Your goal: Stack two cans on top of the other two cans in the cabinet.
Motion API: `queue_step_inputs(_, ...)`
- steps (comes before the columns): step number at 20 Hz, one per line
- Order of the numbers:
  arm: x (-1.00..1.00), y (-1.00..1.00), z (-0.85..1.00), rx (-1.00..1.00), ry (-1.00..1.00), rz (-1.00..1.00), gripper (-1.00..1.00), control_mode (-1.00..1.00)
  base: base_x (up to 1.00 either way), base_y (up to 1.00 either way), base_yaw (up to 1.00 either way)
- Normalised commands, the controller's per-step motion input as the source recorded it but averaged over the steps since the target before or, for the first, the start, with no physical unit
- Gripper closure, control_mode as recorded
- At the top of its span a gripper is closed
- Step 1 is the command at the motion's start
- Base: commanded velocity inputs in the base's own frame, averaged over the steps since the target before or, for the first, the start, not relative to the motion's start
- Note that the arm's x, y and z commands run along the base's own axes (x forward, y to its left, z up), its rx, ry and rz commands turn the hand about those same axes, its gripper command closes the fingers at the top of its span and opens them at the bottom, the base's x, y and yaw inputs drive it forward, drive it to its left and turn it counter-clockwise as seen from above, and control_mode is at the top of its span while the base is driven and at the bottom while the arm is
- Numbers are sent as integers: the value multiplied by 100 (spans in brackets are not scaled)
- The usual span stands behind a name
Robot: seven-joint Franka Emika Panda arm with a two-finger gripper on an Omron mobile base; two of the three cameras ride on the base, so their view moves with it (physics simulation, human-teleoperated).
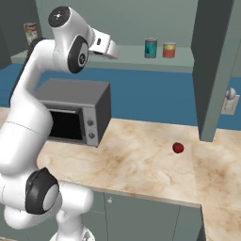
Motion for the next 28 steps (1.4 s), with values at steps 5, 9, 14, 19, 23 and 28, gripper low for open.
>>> queue_step_inputs(5,0,-71,0,0,-8,-12,-100,-100,0,0,0)
queue_step_inputs(9,2,-63,0,0,-3,-11,-100,-100,0,0,0)
queue_step_inputs(14,22,-48,0,-5,0,-13,-100,-100,0,0,0)
queue_step_inputs(19,26,-20,3,-7,1,-9,-100,-100,0,0,0)
queue_step_inputs(23,34,-11,0,-4,6,-6,-100,-100,0,0,0)
queue_step_inputs(28,25,-11,0,0,9,-3,-100,-100,0,0,0)
